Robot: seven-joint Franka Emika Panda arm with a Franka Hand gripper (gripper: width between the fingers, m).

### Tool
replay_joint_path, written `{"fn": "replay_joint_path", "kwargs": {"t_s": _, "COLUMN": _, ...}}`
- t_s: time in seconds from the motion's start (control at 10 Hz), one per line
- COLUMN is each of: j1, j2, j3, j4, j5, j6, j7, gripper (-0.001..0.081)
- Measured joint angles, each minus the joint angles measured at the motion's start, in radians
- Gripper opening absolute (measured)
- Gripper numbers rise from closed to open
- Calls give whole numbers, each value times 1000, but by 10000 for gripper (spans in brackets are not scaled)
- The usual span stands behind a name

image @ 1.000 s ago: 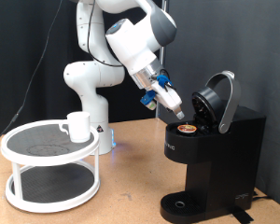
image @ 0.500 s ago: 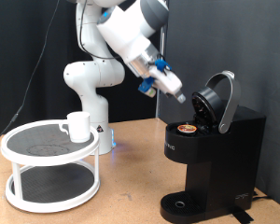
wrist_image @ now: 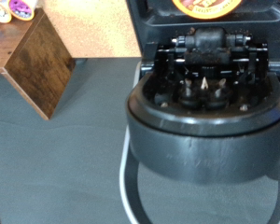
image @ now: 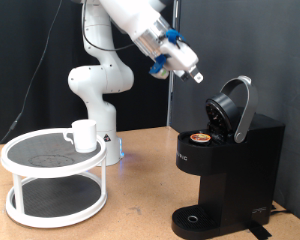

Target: Make a cup of coffee with the keurig machine

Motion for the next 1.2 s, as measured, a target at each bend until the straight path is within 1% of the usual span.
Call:
{"fn": "replay_joint_path", "kwargs": {"t_s": 0.2, "j1": -11, "j2": 5, "j3": -10, "j4": 24, "j5": -14, "j6": -42, "j7": 6, "gripper": 734}}
{"fn": "replay_joint_path", "kwargs": {"t_s": 0.3, "j1": -11, "j2": 5, "j3": -10, "j4": 22, "j5": -14, "j6": -40, "j7": 4, "gripper": 734}}
{"fn": "replay_joint_path", "kwargs": {"t_s": 0.4, "j1": -11, "j2": 5, "j3": -11, "j4": 24, "j5": -9, "j6": -61, "j7": 6, "gripper": 734}}
{"fn": "replay_joint_path", "kwargs": {"t_s": 0.6, "j1": -7, "j2": 12, "j3": -3, "j4": 53, "j5": 11, "j6": -98, "j7": 74, "gripper": 734}}
{"fn": "replay_joint_path", "kwargs": {"t_s": 0.7, "j1": -1, "j2": 20, "j3": 13, "j4": 76, "j5": 13, "j6": -99, "j7": 117, "gripper": 734}}
{"fn": "replay_joint_path", "kwargs": {"t_s": 0.9, "j1": 13, "j2": 46, "j3": 53, "j4": 124, "j5": -2, "j6": -99, "j7": 173, "gripper": 734}}
{"fn": "replay_joint_path", "kwargs": {"t_s": 1.0, "j1": 20, "j2": 57, "j3": 77, "j4": 144, "j5": -17, "j6": -98, "j7": 190, "gripper": 734}}
{"fn": "replay_joint_path", "kwargs": {"t_s": 1.2, "j1": 37, "j2": 70, "j3": 125, "j4": 168, "j5": -32, "j6": -92, "j7": 194, "gripper": 734}}
